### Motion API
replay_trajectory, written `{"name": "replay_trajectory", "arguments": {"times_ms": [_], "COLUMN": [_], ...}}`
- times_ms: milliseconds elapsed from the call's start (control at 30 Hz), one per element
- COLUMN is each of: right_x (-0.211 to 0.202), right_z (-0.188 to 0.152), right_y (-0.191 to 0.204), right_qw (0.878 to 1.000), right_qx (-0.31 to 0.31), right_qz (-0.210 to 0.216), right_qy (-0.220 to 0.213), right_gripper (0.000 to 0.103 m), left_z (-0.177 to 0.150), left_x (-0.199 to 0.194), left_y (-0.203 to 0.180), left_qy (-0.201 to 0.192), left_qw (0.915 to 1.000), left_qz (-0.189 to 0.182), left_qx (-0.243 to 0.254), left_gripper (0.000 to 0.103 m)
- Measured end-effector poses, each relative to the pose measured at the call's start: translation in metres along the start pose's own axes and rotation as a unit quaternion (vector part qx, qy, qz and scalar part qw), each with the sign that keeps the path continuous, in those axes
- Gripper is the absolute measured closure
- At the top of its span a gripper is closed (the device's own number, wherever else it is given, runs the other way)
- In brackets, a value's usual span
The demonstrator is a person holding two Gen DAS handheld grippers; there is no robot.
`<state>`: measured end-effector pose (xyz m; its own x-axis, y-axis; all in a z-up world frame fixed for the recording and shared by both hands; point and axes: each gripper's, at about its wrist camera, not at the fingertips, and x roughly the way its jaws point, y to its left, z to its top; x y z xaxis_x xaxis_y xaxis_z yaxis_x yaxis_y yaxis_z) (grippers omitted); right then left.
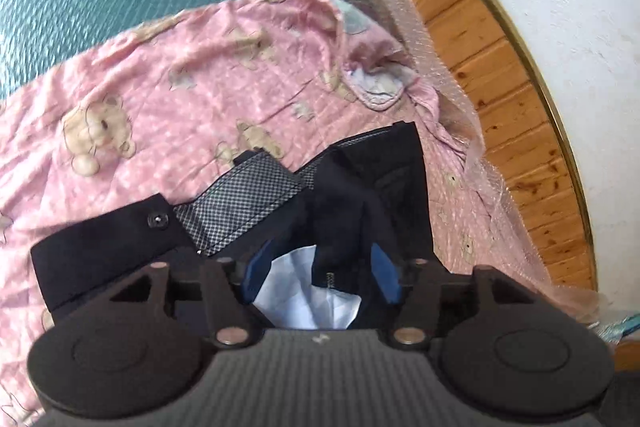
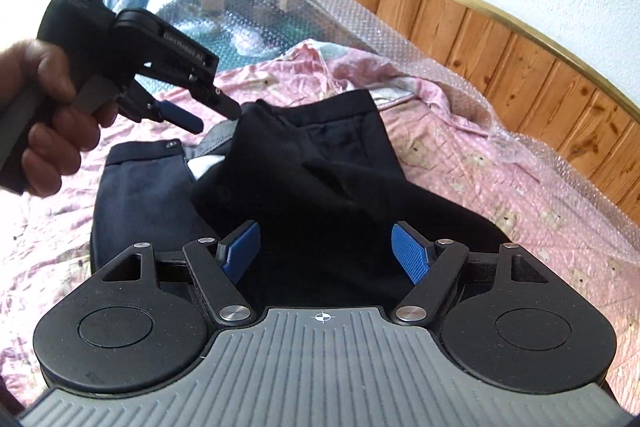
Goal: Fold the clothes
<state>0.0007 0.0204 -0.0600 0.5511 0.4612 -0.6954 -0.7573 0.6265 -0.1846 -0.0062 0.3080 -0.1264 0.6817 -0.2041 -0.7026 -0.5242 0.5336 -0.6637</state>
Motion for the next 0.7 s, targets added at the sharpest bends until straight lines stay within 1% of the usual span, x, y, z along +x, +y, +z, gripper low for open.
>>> {"name": "replay_trajectory", "arguments": {"times_ms": [33, 100, 167, 200, 233, 267, 300, 333, 367, 400, 433, 467, 500, 533, 567, 600, 633, 667, 700], "right_x": [-0.001, -0.003, -0.008, -0.01, -0.013, -0.016, -0.019, -0.021, -0.024, -0.029, -0.034, -0.04, -0.045, -0.054, -0.064, -0.077, -0.092, -0.108, -0.124], "right_z": [-0.005, -0.015, -0.026, -0.032, -0.038, -0.044, -0.051, -0.058, -0.065, -0.073, -0.081, -0.089, -0.097, -0.107, -0.119, -0.135, -0.154, -0.174, -0.197], "right_y": [0.0, -0.001, -0.006, -0.009, -0.013, -0.018, -0.023, -0.028, -0.033, -0.04, -0.046, -0.052, -0.06, -0.07, -0.08, -0.094, -0.109, -0.125, -0.142], "right_qw": [1.0, 1.0, 0.999, 0.999, 0.998, 0.997, 0.995, 0.993, 0.991, 0.988, 0.984, 0.98, 0.975, 0.967, 0.959, 0.946, 0.929, 0.91, 0.884], "right_qx": [0.004, 0.016, 0.032, 0.04, 0.052, 0.064, 0.077, 0.092, 0.11, 0.131, 0.152, 0.173, 0.198, 0.229, 0.262, 0.301, 0.345, 0.39, 0.44], "right_qz": [0.0, -0.008, -0.017, -0.023, -0.03, -0.036, -0.043, -0.05, -0.057, -0.064, -0.071, -0.078, -0.083, -0.09, -0.097, -0.108, -0.124, -0.14, -0.156], "right_qy": [0.006, 0.015, 0.024, 0.028, 0.032, 0.037, 0.042, 0.047, 0.052, 0.054, 0.056, 0.058, 0.059, 0.058, 0.056, 0.051, 0.043, 0.035, 0.02], "right_gripper": [0.027, 0.027, 0.026, 0.026, 0.026, 0.026, 0.026, 0.026, 0.026, 0.026, 0.026, 0.026, 0.026, 0.026, 0.026, 0.026, 0.026, 0.026, 0.026], "left_z": [0.005, 0.012, 0.018, 0.021, 0.024, 0.028, 0.032, 0.035, 0.037, 0.039, 0.039, 0.037, 0.036, 0.036, 0.034, 0.032, 0.029, 0.025, 0.018], "left_x": [0.005, 0.01, 0.013, 0.017, 0.021, 0.03, 0.041, 0.053, 0.066, 0.079, 0.083, 0.081, 0.079, 0.067, 0.042, 0.013, -0.016, -0.033, -0.04], "left_y": [0.005, 0.003, -0.011, -0.019, -0.027, -0.034, -0.04, -0.045, -0.049, -0.053, -0.058, -0.062, -0.067, -0.072, -0.074, -0.072, -0.071, -0.064, -0.052], "left_qy": [0.007, 0.01, 0.003, 0.002, 0.005, 0.015, 0.03, 0.045, 0.061, 0.077, 0.082, 0.079, 0.076, 0.063, 0.044, 0.025, 0.006, -0.001, 0.0], "left_qw": [0.9996, 0.9977, 0.9972, 0.9977, 0.9985, 0.9992, 0.9993, 0.9988, 0.9978, 0.9958, 0.9946, 0.9943, 0.9938, 0.9949, 0.9963, 0.9963, 0.9948, 0.9941, 0.9949], "left_qz": [-0.013, -0.036, -0.054, -0.053, -0.044, -0.028, -0.006, 0.012, 0.028, 0.046, 0.054, 0.053, 0.051, 0.032, -0.002, -0.035, -0.068, -0.079, -0.074], "left_qx": [-0.026, -0.056, -0.051, -0.043, -0.031, -0.024, -0.02, -0.013, 0.0, 0.017, 0.032, 0.047, 0.062, 0.071, 0.074, 0.075, 0.076, 0.074, 0.068], "left_gripper": [0.047, 0.041, 0.033, 0.031, 0.027, 0.025, 0.025, 0.028, 0.038, 0.053, 0.096, 0.099, 0.1, 0.1, 0.1, 0.1, 0.1, 0.1, 0.1]}}
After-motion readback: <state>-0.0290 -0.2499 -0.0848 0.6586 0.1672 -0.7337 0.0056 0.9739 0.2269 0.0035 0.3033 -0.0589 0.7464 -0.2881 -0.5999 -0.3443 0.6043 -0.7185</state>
